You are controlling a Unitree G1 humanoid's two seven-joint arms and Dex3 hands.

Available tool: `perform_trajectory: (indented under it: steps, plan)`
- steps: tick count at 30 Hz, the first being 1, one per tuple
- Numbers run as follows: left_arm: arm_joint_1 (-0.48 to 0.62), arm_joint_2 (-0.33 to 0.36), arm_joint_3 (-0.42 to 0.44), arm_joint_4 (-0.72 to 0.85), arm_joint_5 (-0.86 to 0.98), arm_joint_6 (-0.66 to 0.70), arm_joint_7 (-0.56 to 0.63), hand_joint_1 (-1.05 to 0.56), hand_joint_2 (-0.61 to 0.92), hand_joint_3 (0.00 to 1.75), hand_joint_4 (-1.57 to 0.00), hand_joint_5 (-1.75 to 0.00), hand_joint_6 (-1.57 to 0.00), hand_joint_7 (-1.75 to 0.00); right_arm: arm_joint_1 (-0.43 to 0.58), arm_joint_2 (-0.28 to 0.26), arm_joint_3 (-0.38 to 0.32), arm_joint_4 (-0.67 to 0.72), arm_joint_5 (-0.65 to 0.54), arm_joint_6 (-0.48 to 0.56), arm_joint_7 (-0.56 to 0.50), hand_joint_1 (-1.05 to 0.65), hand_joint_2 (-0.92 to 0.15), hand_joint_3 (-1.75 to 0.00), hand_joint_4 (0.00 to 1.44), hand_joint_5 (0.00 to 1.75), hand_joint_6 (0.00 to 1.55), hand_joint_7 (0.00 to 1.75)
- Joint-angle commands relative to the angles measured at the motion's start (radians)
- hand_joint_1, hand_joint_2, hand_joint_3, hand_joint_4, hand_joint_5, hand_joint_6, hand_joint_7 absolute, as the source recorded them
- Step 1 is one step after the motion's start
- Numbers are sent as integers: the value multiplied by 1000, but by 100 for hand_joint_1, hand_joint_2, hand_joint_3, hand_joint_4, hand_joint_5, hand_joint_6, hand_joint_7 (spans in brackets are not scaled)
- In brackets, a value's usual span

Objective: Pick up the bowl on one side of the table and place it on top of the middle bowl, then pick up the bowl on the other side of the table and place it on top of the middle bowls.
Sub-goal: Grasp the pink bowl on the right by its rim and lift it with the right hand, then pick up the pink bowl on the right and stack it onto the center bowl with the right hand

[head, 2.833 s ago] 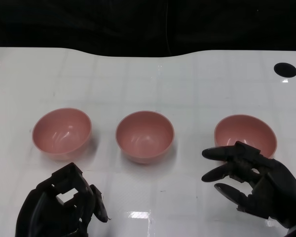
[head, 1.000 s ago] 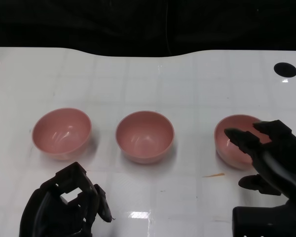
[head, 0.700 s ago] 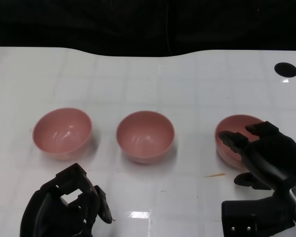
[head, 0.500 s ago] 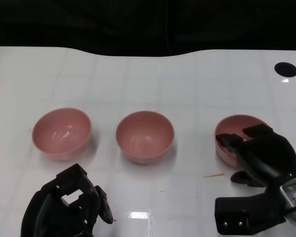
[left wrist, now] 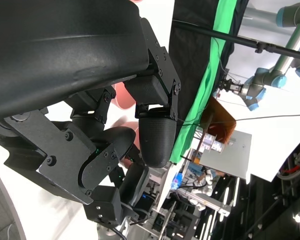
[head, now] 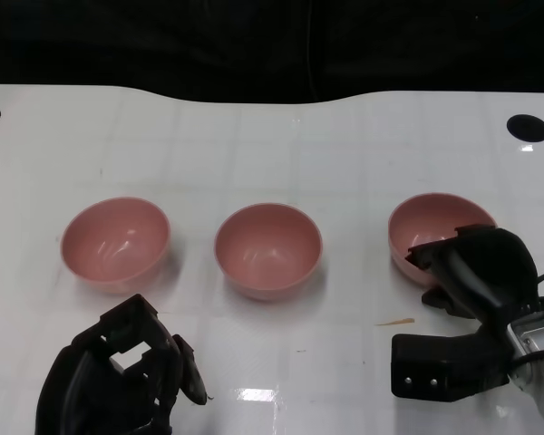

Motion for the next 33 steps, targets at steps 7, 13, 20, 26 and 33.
perform_trajectory:
  steps: [7, 13, 20, 26, 33]
  plan:
    - [16, 4, -9, -20, 6, 3, 25, -7, 44, 131, -83, -168, -81, -146, -21, -25, -34, -95, 69, -103, -151, -20, -65, -78, 91, 175, 67, 174]
    - [25, 1, -13, -21, 2, -6, 19, -7, 44, 131, -82, -170, -81, -148, 2, -20, -44, -216, 85, -138, -163, -24, -55, -107, 95, 175, 71, 175]
    - [17, -3, -16, -15, -1, -3, 23, -8, 46, 131, -82, -170, -80, -149, -5, 7, -28, -307, 111, -219, -111, -23, -54, -113, 96, 175, 72, 175]
    - [11, -4, -16, -6, 3, -10, 21, -6, 47, 131, -82, -170, -80, -148, -42, 60, 12, -341, 125, -254, 8, -24, -50, -116, 95, 175, 72, 175]
    - [10, -7, -20, -3, -1, -8, 17, -6, 43, 136, -83, -168, -82, -145, -110, 136, 68, -217, 104, -286, 28, -23, -42, -123, 96, 175, 74, 175]
